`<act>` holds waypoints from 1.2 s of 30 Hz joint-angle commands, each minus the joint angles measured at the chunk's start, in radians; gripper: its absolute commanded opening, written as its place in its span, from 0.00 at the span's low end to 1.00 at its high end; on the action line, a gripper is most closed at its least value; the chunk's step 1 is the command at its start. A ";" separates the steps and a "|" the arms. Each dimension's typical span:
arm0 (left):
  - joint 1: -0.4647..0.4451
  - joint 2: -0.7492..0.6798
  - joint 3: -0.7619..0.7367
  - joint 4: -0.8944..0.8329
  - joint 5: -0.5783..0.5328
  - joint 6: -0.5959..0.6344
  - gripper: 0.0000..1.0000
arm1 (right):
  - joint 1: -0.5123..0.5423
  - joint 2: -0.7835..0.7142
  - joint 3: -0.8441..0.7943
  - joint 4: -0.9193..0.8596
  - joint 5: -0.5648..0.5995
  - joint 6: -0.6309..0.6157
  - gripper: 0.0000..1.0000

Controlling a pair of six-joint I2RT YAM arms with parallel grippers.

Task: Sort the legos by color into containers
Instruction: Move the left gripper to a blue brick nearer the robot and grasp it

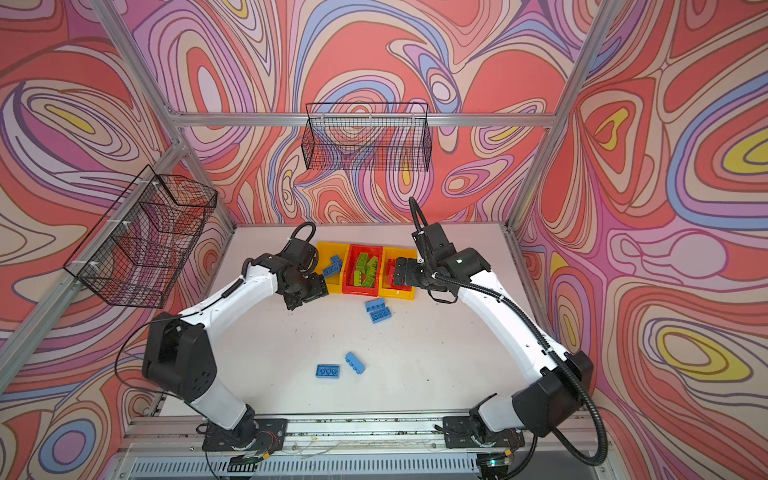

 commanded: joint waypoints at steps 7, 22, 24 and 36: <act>-0.253 -0.278 -0.354 0.040 0.004 -0.135 0.86 | 0.005 -0.043 -0.052 0.025 -0.083 -0.030 0.98; -0.530 -0.208 -0.441 0.088 -0.112 -0.286 0.91 | 0.006 -0.124 -0.102 0.009 -0.107 0.003 0.98; -0.531 -0.199 -0.457 0.107 -0.117 -0.284 0.91 | 0.006 -0.143 -0.108 0.003 -0.101 0.011 0.98; -0.531 -0.079 -0.469 0.189 -0.095 -0.243 0.82 | 0.006 -0.172 -0.106 -0.020 -0.077 0.031 0.98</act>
